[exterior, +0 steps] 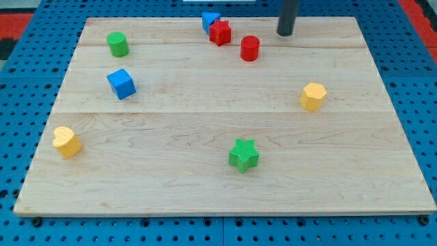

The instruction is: Push the red circle below the red star

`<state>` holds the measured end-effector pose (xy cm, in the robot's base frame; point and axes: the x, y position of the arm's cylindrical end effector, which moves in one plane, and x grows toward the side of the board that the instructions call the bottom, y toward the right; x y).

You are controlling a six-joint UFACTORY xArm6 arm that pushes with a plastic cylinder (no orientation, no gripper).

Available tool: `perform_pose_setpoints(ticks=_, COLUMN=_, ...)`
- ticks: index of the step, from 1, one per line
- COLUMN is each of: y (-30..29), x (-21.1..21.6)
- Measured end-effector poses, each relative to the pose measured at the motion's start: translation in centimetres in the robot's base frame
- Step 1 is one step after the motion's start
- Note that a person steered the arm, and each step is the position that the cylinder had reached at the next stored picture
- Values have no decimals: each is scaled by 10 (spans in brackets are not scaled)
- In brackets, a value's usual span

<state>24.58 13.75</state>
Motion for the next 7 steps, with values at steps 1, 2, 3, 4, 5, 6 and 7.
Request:
perform_pose_setpoints(ticks=1, y=-15, x=3)
perform_pose_setpoints(ticks=2, y=-55, x=14)
perform_pose_setpoints(ticks=3, y=-70, x=15)
perform_pose_setpoints(ticks=4, y=-85, x=19)
perform_pose_setpoints(ticks=5, y=-28, x=49)
perform_pose_setpoints(ticks=6, y=-9, x=54)
perform_pose_setpoints(ticks=7, y=-45, x=61)
